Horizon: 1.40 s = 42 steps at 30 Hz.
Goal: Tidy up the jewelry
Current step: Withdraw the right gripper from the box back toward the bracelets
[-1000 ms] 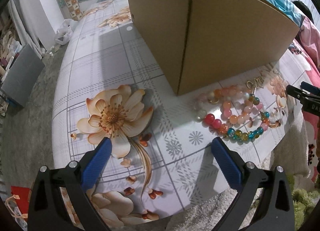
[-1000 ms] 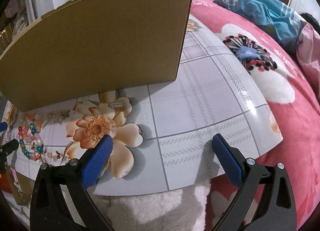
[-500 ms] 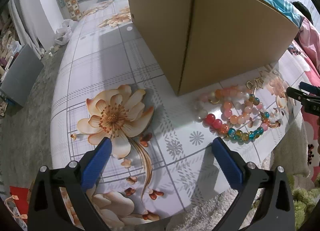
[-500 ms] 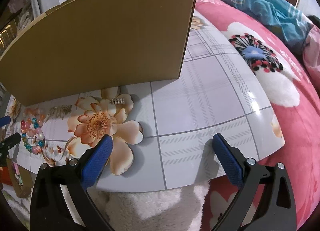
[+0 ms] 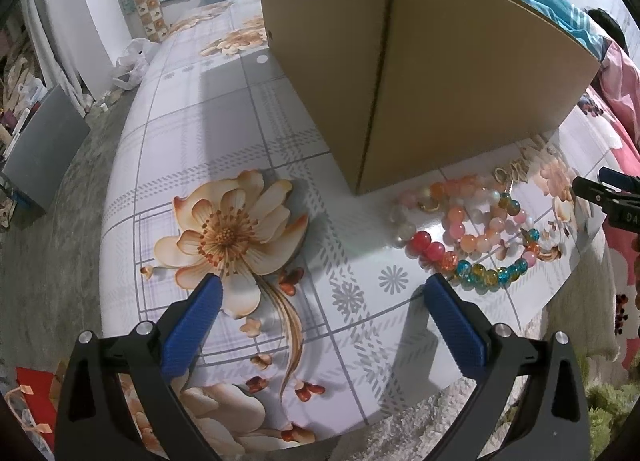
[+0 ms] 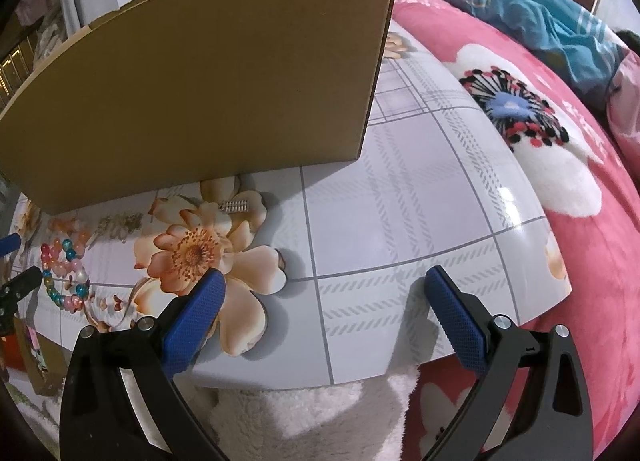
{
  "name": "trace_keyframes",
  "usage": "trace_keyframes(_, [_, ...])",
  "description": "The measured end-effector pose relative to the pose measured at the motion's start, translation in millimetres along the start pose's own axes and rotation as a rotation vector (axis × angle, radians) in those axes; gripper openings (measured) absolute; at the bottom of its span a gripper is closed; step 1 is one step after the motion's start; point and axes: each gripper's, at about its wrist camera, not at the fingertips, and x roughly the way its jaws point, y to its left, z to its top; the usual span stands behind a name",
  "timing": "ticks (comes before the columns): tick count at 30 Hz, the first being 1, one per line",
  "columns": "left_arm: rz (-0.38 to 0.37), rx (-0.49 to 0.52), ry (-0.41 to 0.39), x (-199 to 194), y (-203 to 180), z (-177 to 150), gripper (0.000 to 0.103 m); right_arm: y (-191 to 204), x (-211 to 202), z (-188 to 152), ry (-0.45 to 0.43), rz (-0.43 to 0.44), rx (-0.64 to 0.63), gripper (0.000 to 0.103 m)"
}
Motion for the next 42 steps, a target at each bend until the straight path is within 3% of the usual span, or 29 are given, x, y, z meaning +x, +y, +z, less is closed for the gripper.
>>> trace_keyframes(22, [0.007, -0.013, 0.024, 3, -1, 7, 0.099, -3, 6, 3, -0.031, -0.003, 0.035, 0.096])
trace_keyframes(27, [0.004, -0.008, 0.006, 3, -1, 4, 0.099, -1, 5, -1, -0.052, -0.011, 0.029, 0.095])
trace_keyframes(31, [0.003, -0.003, -0.035, 1, 0, 0, 0.099, 7, -4, -2, -0.059, -0.065, 0.011, 0.095])
trace_keyframes(38, [-0.028, 0.030, -0.082, -5, -4, -3, 0.094, 16, -40, -3, -0.137, 0.013, 0.017, 0.093])
trace_keyframes(42, [-0.066, 0.046, -0.104, -11, -7, -4, 0.091, 21, -57, -11, -0.178, 0.109, 0.033, 0.088])
